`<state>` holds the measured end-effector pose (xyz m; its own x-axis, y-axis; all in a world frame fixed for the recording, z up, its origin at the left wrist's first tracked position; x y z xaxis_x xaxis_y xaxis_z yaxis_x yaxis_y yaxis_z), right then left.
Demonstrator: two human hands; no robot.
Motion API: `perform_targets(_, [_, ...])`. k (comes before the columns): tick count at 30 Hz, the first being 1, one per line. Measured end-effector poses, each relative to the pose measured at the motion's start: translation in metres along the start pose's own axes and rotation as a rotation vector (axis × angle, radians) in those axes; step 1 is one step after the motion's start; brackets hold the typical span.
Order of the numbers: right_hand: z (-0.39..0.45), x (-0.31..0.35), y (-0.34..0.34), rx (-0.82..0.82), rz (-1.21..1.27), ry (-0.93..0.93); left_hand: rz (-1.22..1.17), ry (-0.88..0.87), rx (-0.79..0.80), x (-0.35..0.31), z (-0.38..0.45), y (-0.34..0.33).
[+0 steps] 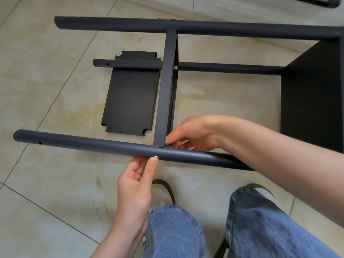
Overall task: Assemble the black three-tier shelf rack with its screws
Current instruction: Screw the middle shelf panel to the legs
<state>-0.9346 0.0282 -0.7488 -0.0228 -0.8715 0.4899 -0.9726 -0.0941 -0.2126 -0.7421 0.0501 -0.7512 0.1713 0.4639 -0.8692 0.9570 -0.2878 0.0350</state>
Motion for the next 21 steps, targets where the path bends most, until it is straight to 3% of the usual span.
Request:
perform_targets(7, [-0.004,0.006,-0.002,-0.126,-0.009,-0.010,0.004,-0.001,0.011,-0.002,0.000,0.000])
perform_targets(16, [-0.003,-0.006,-0.003,0.047,0.083,0.055,-0.025,0.006,0.004,0.000,0.000,0.001])
perform_targets(21, [-0.006,-0.001,-0.005,-0.024,0.077,0.025,-0.034,-0.001,-0.004,0.002,0.000,0.001])
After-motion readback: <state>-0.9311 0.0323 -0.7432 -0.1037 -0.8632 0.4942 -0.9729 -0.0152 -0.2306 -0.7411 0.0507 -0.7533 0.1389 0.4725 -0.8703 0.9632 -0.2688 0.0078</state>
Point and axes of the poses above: each hand's wrist, its own z-axis towards the middle knuckle, its own y-axis out of the back of the hand, x = y × z, the point moved 2 cm from there along z, towards the middle knuckle, and after that the axes turned 3 degrees about y, right-handed, at the moved point
